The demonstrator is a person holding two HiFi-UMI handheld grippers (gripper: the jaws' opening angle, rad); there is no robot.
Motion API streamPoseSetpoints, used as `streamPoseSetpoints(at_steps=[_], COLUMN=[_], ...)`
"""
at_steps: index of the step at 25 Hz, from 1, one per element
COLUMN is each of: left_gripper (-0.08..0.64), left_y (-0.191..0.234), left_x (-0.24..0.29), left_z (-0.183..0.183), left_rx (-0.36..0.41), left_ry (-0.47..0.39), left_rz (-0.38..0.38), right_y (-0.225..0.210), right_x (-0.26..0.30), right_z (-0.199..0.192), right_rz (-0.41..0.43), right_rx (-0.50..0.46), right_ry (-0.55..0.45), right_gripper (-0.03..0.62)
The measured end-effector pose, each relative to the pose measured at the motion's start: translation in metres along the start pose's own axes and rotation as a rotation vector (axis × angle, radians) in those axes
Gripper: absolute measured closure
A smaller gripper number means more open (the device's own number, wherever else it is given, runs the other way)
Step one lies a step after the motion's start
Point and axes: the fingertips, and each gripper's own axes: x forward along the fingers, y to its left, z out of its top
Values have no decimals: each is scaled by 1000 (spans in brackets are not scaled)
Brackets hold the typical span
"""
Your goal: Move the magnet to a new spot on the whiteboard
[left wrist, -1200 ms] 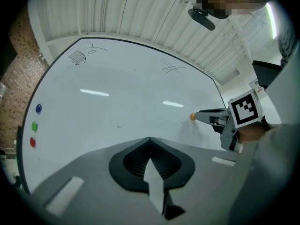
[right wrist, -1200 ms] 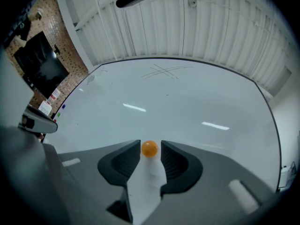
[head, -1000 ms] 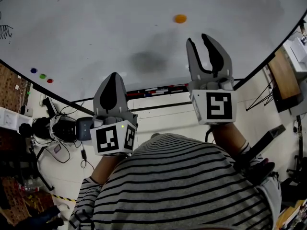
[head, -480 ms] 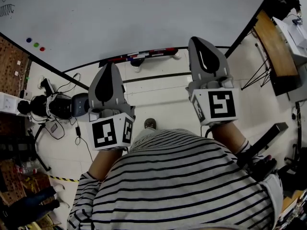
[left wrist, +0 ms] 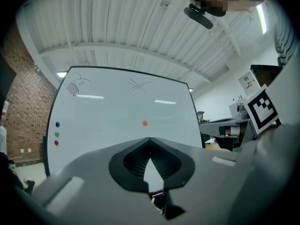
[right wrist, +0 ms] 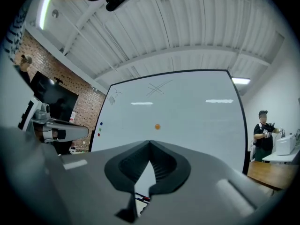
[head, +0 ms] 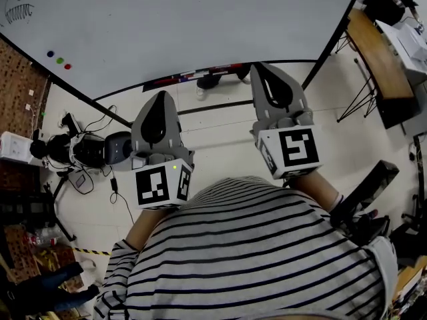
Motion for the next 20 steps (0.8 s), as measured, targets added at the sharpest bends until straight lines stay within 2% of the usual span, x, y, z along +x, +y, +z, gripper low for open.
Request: streamPoseSetpoints(at_steps=[4, 13, 20], left_gripper=[545, 545, 545], left_y=[4, 10, 21], left_x=[5, -14, -8], left_z=[-3, -1, -2], left_rx=[-14, -41, -36], left_ry=[2, -11, -21], left_rz=[-11, -45, -38], right_y=[9, 37, 47], right_x=[12, 0, 15], right_z=[2, 16, 14], right_rz=[13, 9, 30], right_rx=[-5, -42, -56], right_ry=[1, -12, -15], right_gripper=[592, 592, 592])
